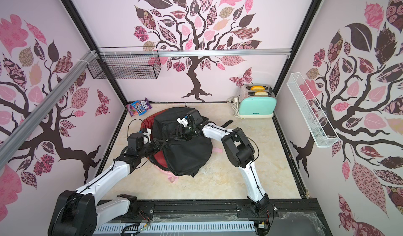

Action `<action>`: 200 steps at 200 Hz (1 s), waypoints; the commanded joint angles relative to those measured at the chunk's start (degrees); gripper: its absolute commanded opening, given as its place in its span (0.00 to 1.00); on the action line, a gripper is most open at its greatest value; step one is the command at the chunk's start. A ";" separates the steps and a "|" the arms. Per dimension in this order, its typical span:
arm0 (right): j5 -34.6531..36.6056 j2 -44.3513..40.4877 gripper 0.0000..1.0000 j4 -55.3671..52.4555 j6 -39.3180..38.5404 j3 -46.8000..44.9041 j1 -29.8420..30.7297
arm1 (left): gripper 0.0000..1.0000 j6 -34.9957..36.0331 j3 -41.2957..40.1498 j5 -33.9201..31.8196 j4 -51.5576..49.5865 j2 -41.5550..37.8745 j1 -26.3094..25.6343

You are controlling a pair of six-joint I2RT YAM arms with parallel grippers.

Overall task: Zip up the backpack
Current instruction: Zip the zipper on the backpack.

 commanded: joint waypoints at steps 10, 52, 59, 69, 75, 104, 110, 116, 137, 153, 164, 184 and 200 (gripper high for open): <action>0.45 4.49 0.55 3.84 3.51 0.56 1.32 | 0.00 0.68 1.35 4.83 3.23 -1.78 -1.35; -2.10 6.32 0.51 12.78 9.80 0.56 1.53 | 0.00 0.55 0.92 5.18 3.44 -2.14 -1.43; -2.34 6.54 0.50 13.82 10.44 0.64 1.49 | 0.00 0.57 0.91 5.24 3.50 -2.23 -1.46; -2.55 6.80 0.48 15.40 11.41 0.71 1.51 | 0.00 0.57 0.97 5.29 3.53 -2.25 -1.43; -2.66 6.94 0.47 16.35 11.99 0.58 1.50 | 0.00 0.57 0.77 5.26 3.53 -2.35 -1.43; -3.55 7.74 0.32 20.85 15.43 0.46 1.54 | 0.00 0.54 0.60 5.29 3.68 -2.33 -1.57; -3.66 7.85 0.27 21.64 15.95 0.30 1.46 | 0.00 0.56 0.64 5.29 3.55 -2.28 -1.57; -3.73 7.79 0.22 22.25 16.32 0.08 1.48 | 0.00 0.47 0.57 5.20 3.53 -2.22 -1.53; -3.56 6.96 0.04 22.57 16.14 -0.95 1.41 | 0.00 0.83 0.77 4.72 2.87 -2.46 -1.57; -3.28 6.05 0.00 21.94 15.52 -1.63 1.43 | 0.00 1.16 0.97 3.99 2.12 -2.72 -1.57; -3.03 5.58 0.00 21.18 14.89 -2.06 1.31 | 0.00 1.35 0.99 3.51 1.59 -2.86 -1.52; -2.24 4.29 0.00 18.68 12.88 -2.67 1.23 | 0.00 1.63 1.20 2.37 0.32 -3.19 -1.52; -1.07 2.74 0.00 15.49 10.27 -3.27 1.07 | 0.00 1.79 1.54 1.20 -1.07 -3.33 -1.52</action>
